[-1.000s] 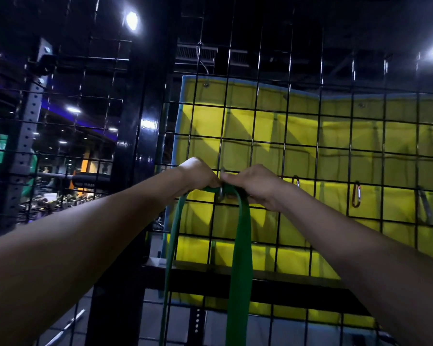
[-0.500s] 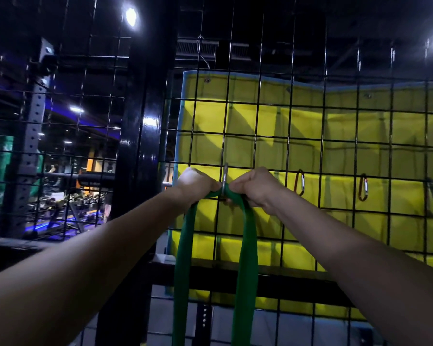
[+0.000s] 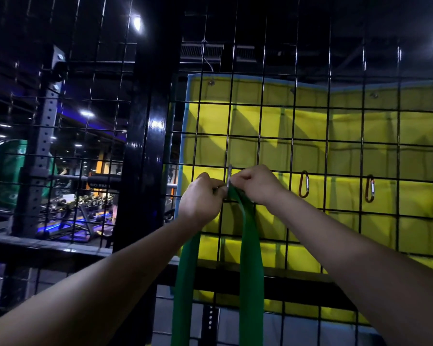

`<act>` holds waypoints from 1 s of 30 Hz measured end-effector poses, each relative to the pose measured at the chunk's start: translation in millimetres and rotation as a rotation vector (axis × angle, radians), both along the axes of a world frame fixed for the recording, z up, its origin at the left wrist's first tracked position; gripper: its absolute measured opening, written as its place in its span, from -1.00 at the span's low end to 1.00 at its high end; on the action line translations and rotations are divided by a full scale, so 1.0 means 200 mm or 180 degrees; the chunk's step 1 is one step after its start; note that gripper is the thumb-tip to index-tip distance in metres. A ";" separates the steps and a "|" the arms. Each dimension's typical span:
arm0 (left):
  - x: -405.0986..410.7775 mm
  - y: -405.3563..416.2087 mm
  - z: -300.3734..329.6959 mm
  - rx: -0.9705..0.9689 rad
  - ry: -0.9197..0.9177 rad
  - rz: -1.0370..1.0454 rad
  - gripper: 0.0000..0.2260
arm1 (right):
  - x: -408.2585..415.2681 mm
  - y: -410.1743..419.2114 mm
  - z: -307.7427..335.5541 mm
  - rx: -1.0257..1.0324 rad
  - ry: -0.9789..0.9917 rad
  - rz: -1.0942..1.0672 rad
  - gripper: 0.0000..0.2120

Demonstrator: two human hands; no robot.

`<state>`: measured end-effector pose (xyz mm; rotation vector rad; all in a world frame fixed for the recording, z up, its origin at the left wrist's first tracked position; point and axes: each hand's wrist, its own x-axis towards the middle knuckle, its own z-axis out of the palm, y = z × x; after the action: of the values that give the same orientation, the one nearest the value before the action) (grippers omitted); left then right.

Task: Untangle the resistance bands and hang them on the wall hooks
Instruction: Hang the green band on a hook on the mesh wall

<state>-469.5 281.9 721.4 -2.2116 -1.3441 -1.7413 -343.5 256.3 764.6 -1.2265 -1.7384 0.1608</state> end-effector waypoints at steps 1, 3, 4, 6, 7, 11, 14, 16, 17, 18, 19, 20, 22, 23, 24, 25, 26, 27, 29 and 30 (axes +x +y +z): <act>0.00 -0.01 0.01 -0.0013 0.0049 -0.0001 -0.79 | -0.01 0.01 0.02 -0.0091 0.0321 0.0024 -0.85; -0.01 -0.01 0.03 -0.0064 0.0120 -0.0046 -0.79 | -0.04 0.03 0.05 -0.0309 0.0640 -0.0105 -0.85; -0.02 -0.01 0.04 -0.0075 0.0181 -0.0066 -0.79 | -0.06 0.05 0.06 -0.0416 0.0693 -0.0214 -0.83; -0.02 -0.02 0.06 -0.0084 0.0357 -0.0022 -0.77 | -0.11 0.06 0.08 -0.0547 0.0774 -0.0436 -0.78; -0.02 -0.02 0.07 -0.0091 0.0436 0.0033 -0.76 | -0.12 0.07 0.09 -0.0590 0.0792 -0.0523 -0.70; -0.02 -0.03 0.09 -0.0004 0.0626 0.0247 -0.73 | -0.13 0.10 0.11 -0.0761 0.0851 -0.0561 -0.63; -0.01 -0.05 0.09 0.0092 0.0655 0.0384 -0.73 | -0.11 0.11 0.10 -0.0839 0.1205 -0.0336 -0.68; -0.01 -0.05 0.09 0.0102 0.0674 0.0401 -0.73 | -0.11 0.12 0.09 -0.0899 0.1421 -0.0155 -0.75; -0.01 -0.05 0.09 0.0093 0.0675 0.0393 -0.73 | -0.11 0.12 0.08 -0.0931 0.1483 -0.0083 -0.79; -0.01 -0.04 0.09 0.0066 0.0675 0.0386 -0.73 | -0.11 0.13 0.08 -0.0951 0.1538 -0.0019 -0.81; -0.02 -0.04 0.10 0.0038 0.0677 0.0379 -0.73 | -0.10 0.13 0.07 -0.0963 0.1585 0.0041 -0.82; -0.02 -0.04 0.10 -0.0002 0.0684 0.0369 -0.73 | -0.10 0.14 0.07 -0.0973 0.1614 0.0095 -0.81; -0.03 -0.03 0.11 -0.0145 0.0669 0.0298 -0.73 | -0.09 0.14 0.07 -0.0989 0.1641 0.0213 -0.79; -0.03 -0.03 0.12 -0.0247 0.0626 0.0215 -0.72 | -0.09 0.14 0.07 -0.0999 0.1636 0.0267 -0.79; -0.04 -0.02 0.12 -0.0346 0.0568 0.0112 -0.71 | -0.08 0.12 0.07 -0.1014 0.1629 0.0334 -0.78; -0.05 -0.02 0.12 -0.0426 0.0520 0.0007 -0.70 | -0.07 0.10 0.06 -0.1027 0.1628 0.0419 -0.78; -0.06 -0.02 0.13 -0.0503 0.0492 -0.0097 -0.71 | -0.06 0.08 0.05 -0.1017 0.1636 0.0521 -0.79; -0.07 -0.02 0.13 -0.0537 0.0468 -0.0207 -0.73 | -0.05 0.05 0.05 -0.0987 0.1634 0.0621 -0.81; -0.08 -0.02 0.11 -0.0533 0.0255 -0.0437 -0.74 | -0.02 0.01 0.03 -0.0899 0.1614 0.0798 -0.86; -0.07 -0.03 0.09 -0.0540 0.0041 -0.0559 -0.76 | -0.01 -0.01 0.02 -0.0832 0.1602 0.0842 -0.89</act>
<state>-484.3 276.8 739.8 -2.4968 -1.3815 -1.7204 -346.3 255.1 768.9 -1.0166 -1.4511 0.8051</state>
